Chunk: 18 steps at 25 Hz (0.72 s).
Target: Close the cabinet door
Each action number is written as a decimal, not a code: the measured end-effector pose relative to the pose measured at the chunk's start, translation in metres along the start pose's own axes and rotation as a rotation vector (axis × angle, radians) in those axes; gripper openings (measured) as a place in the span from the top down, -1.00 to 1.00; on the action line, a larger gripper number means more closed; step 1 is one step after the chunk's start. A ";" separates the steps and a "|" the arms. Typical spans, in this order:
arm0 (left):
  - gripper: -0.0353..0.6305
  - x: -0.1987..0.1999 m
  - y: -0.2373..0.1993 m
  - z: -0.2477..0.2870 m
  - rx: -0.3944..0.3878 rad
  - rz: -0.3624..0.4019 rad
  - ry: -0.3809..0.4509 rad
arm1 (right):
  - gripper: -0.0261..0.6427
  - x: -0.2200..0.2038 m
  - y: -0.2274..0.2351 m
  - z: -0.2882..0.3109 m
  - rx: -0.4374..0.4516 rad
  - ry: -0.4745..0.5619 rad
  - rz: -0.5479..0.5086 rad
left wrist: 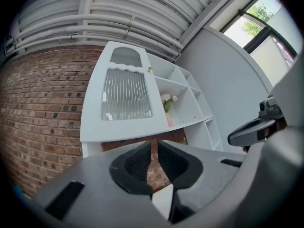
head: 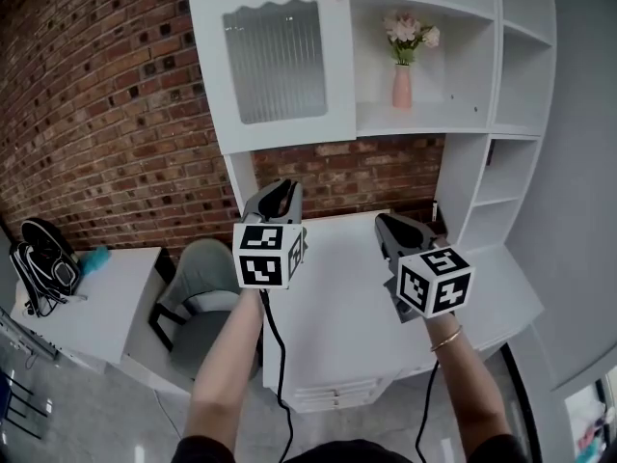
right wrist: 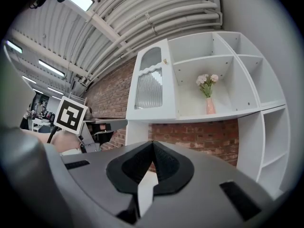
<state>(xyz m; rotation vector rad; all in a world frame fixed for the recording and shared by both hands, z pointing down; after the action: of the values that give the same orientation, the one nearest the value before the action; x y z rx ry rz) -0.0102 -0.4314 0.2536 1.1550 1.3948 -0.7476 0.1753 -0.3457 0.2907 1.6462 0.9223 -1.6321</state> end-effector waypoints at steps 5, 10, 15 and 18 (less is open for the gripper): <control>0.74 -0.021 0.002 -0.029 -0.016 -0.014 -0.028 | 0.92 -0.012 -0.008 -0.006 0.001 0.002 0.022; 0.74 -0.042 0.004 -0.055 -0.016 -0.007 -0.062 | 0.92 -0.027 -0.018 -0.012 0.011 -0.011 0.052; 0.74 -0.067 0.006 -0.080 -0.018 -0.042 -0.104 | 0.92 -0.046 -0.026 -0.019 0.011 -0.027 0.080; 0.74 -0.081 0.007 -0.093 -0.012 -0.062 -0.126 | 0.92 -0.060 -0.028 -0.026 0.002 -0.040 0.109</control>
<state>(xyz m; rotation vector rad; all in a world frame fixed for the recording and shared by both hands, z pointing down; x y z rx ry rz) -0.0445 -0.3615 0.3502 1.0413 1.3329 -0.8401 0.1675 -0.3112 0.3521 1.6303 0.7977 -1.5864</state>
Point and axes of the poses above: the fingertips, and each gripper's own axes: z forward along the fingers, y to its right, x out of its top, the point moved 6 cm from there along -z, backward along the fingers, and after that the axes turned 13 degrees about x, right-handed, at the moved point
